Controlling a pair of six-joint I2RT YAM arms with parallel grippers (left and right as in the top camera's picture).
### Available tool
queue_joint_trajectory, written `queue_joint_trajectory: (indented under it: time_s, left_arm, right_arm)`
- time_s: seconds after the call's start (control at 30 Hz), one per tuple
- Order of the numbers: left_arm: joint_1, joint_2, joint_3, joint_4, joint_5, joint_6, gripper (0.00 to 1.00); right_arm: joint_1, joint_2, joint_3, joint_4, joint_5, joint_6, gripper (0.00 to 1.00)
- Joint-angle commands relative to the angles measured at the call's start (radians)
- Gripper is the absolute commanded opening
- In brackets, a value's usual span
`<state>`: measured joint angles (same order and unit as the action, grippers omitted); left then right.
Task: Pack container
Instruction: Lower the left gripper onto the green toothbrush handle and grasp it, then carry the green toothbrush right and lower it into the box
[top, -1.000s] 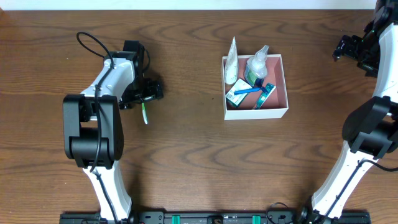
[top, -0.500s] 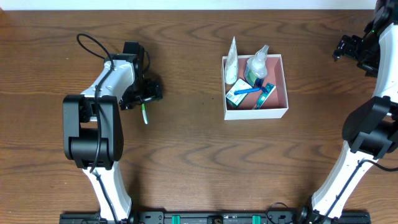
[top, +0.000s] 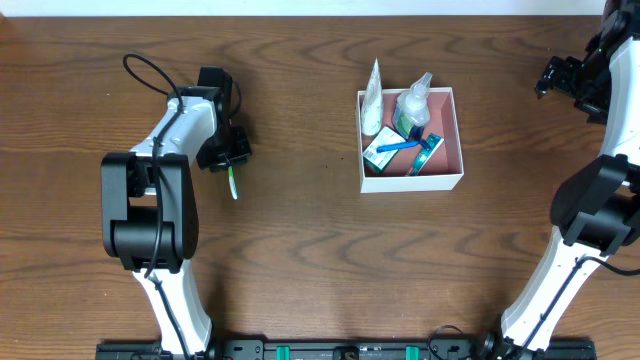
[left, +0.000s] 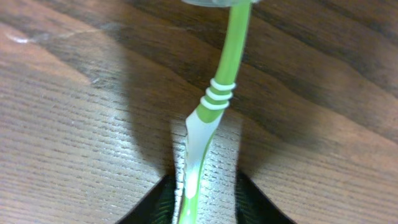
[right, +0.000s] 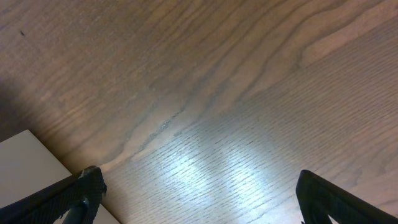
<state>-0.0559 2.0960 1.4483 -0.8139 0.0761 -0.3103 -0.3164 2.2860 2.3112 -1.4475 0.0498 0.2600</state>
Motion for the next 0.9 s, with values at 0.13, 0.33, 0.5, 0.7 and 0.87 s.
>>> queue_joint_trajectory:
  time_s: [0.13, 0.33, 0.5, 0.7, 0.87]
  left_arm:
    - [0.005, 0.006, 0.005, -0.008, 0.003, 0.006, 0.19]
    - [0.005, -0.002, 0.006, -0.011, 0.003, 0.006, 0.06]
    - [0.005, -0.043, 0.018, -0.011, 0.003, 0.006, 0.06]
    - [0.003, -0.180, 0.090, -0.011, 0.092, 0.047, 0.06]
    - [-0.040, -0.348, 0.150, 0.035, 0.250, 0.055, 0.06]
  right_arm:
    - [0.003, 0.000, -0.002, 0.000, 0.010, 0.013, 0.99]
    - [0.002, 0.000, -0.002, 0.000, 0.010, 0.013, 0.99]
    - [0.003, 0.000, -0.002, 0.000, 0.010, 0.013, 0.99]
    - [0.003, 0.000, -0.002, 0.000, 0.010, 0.013, 0.99]
    - [0.003, 0.000, -0.002, 0.000, 0.010, 0.013, 0.99]
